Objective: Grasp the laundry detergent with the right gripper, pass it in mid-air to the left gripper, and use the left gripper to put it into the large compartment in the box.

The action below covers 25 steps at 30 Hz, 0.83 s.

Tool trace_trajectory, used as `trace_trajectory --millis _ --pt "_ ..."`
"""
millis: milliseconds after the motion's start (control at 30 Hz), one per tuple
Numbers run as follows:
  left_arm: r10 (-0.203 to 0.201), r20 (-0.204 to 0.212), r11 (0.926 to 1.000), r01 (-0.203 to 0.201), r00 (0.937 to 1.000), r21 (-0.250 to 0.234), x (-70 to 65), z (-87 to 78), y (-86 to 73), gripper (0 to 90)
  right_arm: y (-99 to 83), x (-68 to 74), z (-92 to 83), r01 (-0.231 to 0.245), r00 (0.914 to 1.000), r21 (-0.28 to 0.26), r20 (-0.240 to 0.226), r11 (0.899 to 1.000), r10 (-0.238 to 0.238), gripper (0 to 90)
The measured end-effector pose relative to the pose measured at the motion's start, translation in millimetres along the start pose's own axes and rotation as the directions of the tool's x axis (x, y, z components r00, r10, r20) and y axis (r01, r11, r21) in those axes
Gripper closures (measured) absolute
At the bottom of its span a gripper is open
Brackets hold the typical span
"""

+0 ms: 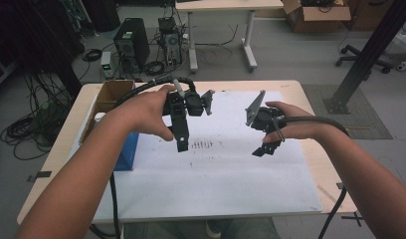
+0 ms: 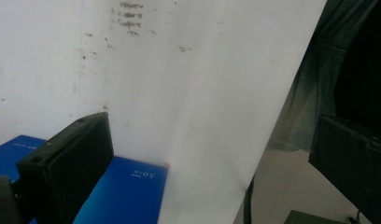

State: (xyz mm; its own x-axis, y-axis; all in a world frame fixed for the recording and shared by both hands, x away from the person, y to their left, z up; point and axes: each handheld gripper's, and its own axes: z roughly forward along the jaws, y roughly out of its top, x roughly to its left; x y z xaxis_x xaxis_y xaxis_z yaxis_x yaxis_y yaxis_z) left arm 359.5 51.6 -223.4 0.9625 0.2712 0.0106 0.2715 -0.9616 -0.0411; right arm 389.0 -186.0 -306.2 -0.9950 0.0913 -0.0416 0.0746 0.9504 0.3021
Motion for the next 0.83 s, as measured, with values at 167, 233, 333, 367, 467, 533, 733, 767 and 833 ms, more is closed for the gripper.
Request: trace_trajectory --millis 167,233,333,367,467,533,733,767,833 --pt "0.006 0.004 1.0 -0.006 1.0 0.001 2.4 1.8 0.3 0.2 0.4 -0.4 0.1 0.003 1.0 0.0 -0.004 1.0 -0.003 3.6" --pt "0.008 0.007 1.0 -0.008 0.9999 0.003 2.6 1.6 0.4 0.2 0.2 -0.7 0.1 0.002 1.0 0.004 -0.002 1.0 -0.002 3.6" --pt "0.013 0.006 0.9999 -0.013 0.9999 0.012 3.0 2.6 0.4 0.2 -0.4 -1.2 0.4 0.0 1.0 0.002 -0.004 1.0 0.0 3.6" --pt "0.013 0.006 0.9999 -0.013 0.9999 0.012 3.0 2.6 0.4 0.2 -0.4 -1.2 0.4 0.0 1.0 0.002 -0.004 1.0 0.0 3.6" --pt "0.012 0.007 0.9999 -0.012 0.9999 0.007 3.7 2.5 0.0 0.2 -0.1 -1.8 0.8 -0.003 1.0 0.006 -0.006 1.0 0.003 3.6" --pt "0.011 0.005 0.9999 -0.011 0.9999 0.004 4.4 2.7 -0.8 0.2 0.2 -2.0 1.4 -0.001 1.0 0.004 -0.006 1.0 0.001 3.6" --pt "0.011 0.0 0.9999 -0.011 0.9999 0.004 5.5 2.7 -2.2 0.3 1.3 -2.3 2.0 -0.005 1.0 0.009 -0.004 1.0 0.005 3.6" --pt "0.012 0.0 0.9999 -0.012 0.9999 0.004 5.6 2.8 -2.4 0.3 1.3 -2.3 2.0 -0.005 1.0 0.009 -0.004 1.0 0.005 3.6" --pt "0.013 -0.001 0.9999 -0.013 0.9999 0.0 6.0 3.1 -2.6 0.2 1.7 -2.2 1.7 -0.002 1.0 0.005 -0.006 1.0 0.003 3.7"
